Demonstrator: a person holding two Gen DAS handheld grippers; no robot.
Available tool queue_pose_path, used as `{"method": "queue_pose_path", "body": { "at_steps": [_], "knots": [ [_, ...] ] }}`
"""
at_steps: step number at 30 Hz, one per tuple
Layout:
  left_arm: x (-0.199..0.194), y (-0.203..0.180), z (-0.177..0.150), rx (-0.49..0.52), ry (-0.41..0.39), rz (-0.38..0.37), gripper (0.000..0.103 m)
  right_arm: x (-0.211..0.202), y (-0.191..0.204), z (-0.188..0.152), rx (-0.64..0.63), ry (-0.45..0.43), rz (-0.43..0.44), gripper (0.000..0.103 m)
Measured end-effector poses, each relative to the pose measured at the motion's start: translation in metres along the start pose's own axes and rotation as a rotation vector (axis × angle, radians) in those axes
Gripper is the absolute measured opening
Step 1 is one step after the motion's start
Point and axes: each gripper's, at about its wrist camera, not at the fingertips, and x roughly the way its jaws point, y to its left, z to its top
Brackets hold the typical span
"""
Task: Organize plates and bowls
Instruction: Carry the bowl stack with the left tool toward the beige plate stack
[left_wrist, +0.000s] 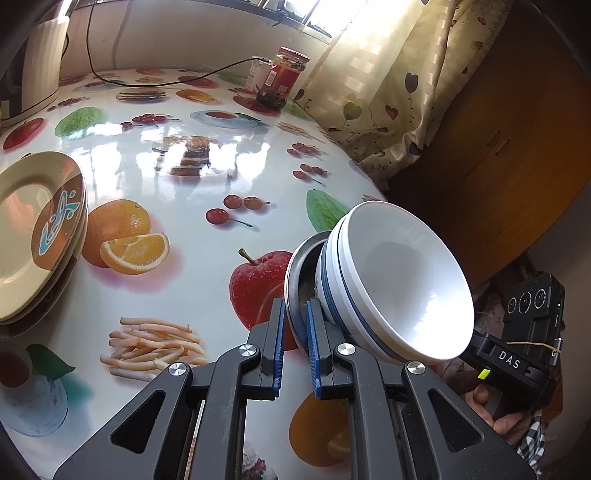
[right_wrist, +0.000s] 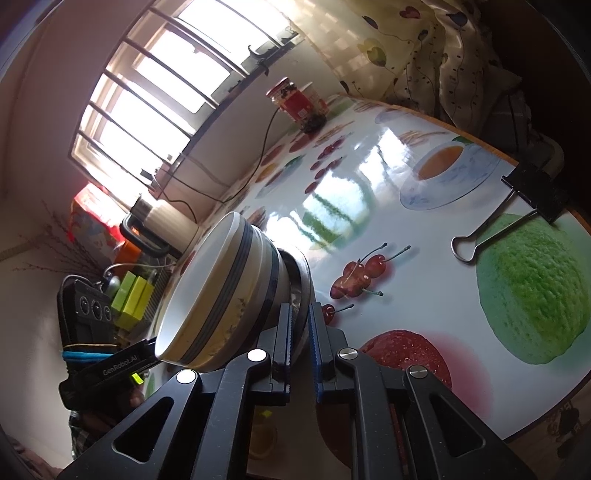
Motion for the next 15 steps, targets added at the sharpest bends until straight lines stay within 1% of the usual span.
{"method": "queue_pose_path", "body": {
  "at_steps": [6,15],
  "knots": [
    [-0.004,0.002,0.0,-0.007,-0.009,0.004,0.011,0.002,0.004,-0.001,-0.006,0.001,0.004,0.011],
    [-0.012,0.003,0.004,-0.015,-0.024,0.014,0.011,0.005,0.013,0.008,-0.019,0.001,0.012,0.011]
  ]
}}
